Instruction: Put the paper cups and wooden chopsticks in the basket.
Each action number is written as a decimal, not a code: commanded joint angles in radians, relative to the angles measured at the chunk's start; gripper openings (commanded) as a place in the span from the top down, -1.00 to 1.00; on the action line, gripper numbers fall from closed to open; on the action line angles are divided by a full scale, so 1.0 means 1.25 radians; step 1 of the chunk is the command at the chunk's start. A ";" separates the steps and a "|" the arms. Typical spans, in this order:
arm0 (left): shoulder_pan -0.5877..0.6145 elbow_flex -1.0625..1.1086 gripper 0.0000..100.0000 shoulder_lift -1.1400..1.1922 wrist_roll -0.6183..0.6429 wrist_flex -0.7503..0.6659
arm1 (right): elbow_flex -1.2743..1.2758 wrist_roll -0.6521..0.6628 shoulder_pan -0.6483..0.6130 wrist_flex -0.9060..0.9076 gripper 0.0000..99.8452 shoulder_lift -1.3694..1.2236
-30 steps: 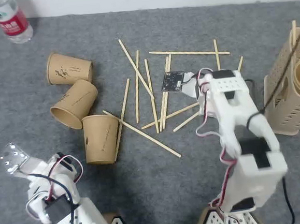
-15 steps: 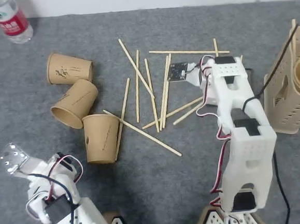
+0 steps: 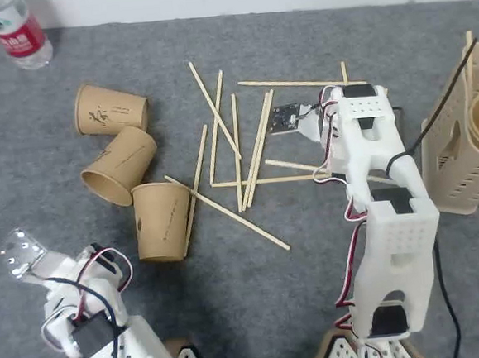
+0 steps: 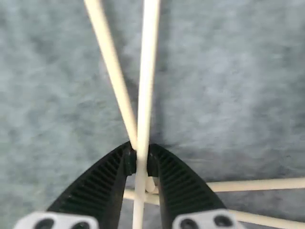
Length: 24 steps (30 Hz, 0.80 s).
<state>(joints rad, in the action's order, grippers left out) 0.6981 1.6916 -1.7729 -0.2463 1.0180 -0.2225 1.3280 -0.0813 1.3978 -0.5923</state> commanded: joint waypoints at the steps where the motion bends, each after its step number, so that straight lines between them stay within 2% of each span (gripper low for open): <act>1: 0.004 -0.004 0.73 0.006 -0.007 0.002 | -0.036 0.006 -0.008 0.087 0.98 0.101; 7: 0.005 -0.004 0.73 0.006 -0.007 0.002 | -0.039 0.006 -0.008 0.203 0.98 0.204; 11: 0.005 -0.004 0.73 0.006 -0.007 0.002 | 0.012 0.001 -0.007 0.179 0.98 0.179; 15: 0.005 -0.004 0.73 0.006 -0.007 0.002 | 0.037 -0.077 -0.008 0.116 0.98 0.131; 20: 0.005 -0.004 0.73 0.006 -0.007 0.002 | 0.039 -0.093 -0.004 0.115 0.76 0.116; 24: 0.005 -0.004 0.73 0.006 -0.007 0.002 | 0.039 -0.106 -0.007 0.115 0.73 0.117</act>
<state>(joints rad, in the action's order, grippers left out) 0.6981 1.6916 -1.7729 -0.2463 1.0180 -0.1703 1.2114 -0.0829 1.5482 -0.4572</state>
